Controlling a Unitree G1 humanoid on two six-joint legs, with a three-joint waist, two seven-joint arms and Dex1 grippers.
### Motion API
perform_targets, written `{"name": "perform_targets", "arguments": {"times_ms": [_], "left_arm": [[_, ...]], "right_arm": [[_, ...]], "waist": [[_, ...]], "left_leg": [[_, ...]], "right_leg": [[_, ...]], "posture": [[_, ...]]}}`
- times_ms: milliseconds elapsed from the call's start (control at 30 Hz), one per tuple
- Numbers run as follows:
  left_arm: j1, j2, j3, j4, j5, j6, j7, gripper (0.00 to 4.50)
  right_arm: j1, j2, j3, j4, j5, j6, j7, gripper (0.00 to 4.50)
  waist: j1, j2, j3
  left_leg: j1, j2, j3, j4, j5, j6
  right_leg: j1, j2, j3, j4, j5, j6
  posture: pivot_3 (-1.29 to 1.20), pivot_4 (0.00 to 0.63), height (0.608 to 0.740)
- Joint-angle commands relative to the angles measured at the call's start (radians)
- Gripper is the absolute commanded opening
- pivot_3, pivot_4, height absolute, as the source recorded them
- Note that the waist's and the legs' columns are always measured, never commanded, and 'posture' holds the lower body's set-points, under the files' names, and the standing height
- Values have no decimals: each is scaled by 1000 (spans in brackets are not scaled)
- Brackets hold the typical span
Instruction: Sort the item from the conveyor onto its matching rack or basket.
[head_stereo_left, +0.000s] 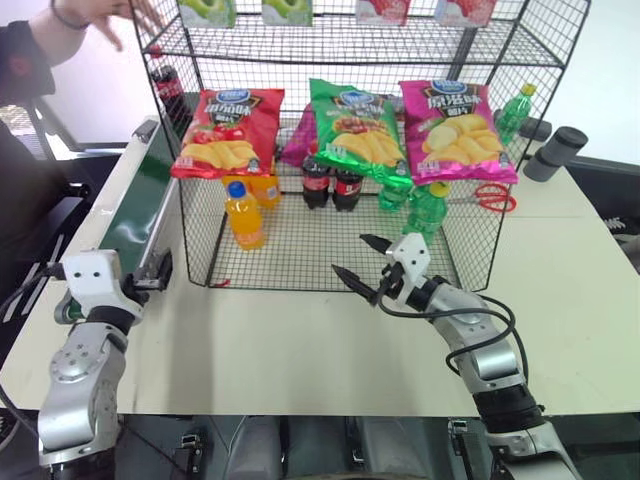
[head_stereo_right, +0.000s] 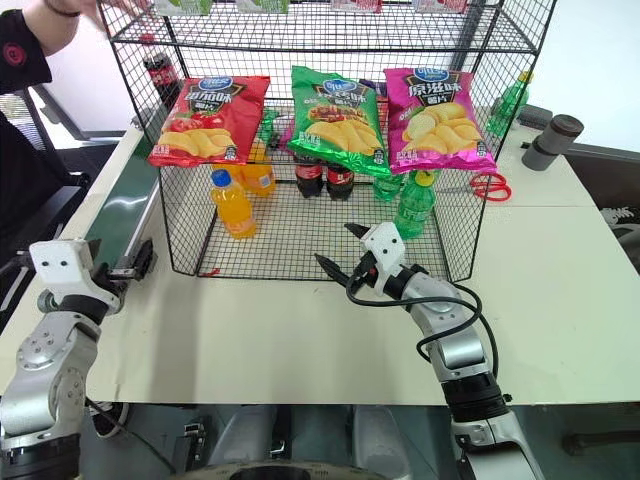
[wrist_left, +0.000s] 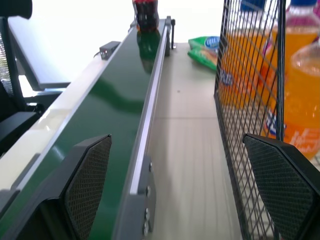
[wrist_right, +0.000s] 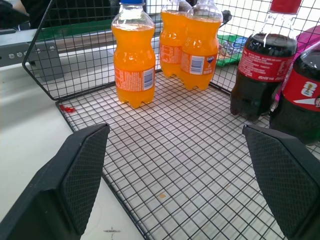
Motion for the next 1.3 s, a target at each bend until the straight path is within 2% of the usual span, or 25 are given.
{"name": "perform_targets", "arguments": {"times_ms": [33,433,567,800,867,1033,1133,1300], "left_arm": [[-19,2,70,11,-33,-33,3,4500],[-60,32,96,107,0,-51,24,4500],[-66,29,91,89,-10,-31,30,4500],[-81,28,106,113,90,-43,149,4500],[-87,26,109,117,47,-29,117,4500],[-89,51,84,122,118,-36,131,4500],[-78,55,84,133,88,-78,58,4500],[-88,45,112,160,50,-68,43,4500]], "right_arm": [[-16,11,3,-26,4,-19,0,4437],[-52,25,27,10,-20,-51,17,4437],[-58,23,26,22,-26,-65,18,4437],[-48,21,31,22,-38,-79,16,4437],[-49,23,31,25,-41,-81,16,4437],[-55,28,36,29,-41,-83,18,4437],[-61,28,36,34,-41,-84,18,4437],[-63,30,37,36,-41,-88,18,4437]], "waist": [[-1,0,0],[1,0,0],[1,0,0],[0,0,0],[0,0,0],[0,0,0],[0,0,0],[-1,0,0]], "left_leg": [[0,0,0,0,0,0],[0,0,0,0,0,0],[0,0,0,0,0,0],[0,0,0,0,0,0],[0,0,0,0,0,0],[0,0,0,0,0,0],[0,0,0,0,0,0],[0,0,0,0,0,0]], "right_leg": [[0,0,0,0,0,0],[0,0,0,0,0,0],[0,0,0,0,0,0],[0,0,0,0,0,0],[0,-1,0,0,0,0],[0,-1,0,0,0,0],[0,-1,0,0,0,0],[0,-2,0,0,0,0]], "posture": [[0,150,734],[0,150,734],[0,150,734],[0,150,734],[0,150,734],[0,150,734],[0,150,734],[0,150,734]]}}
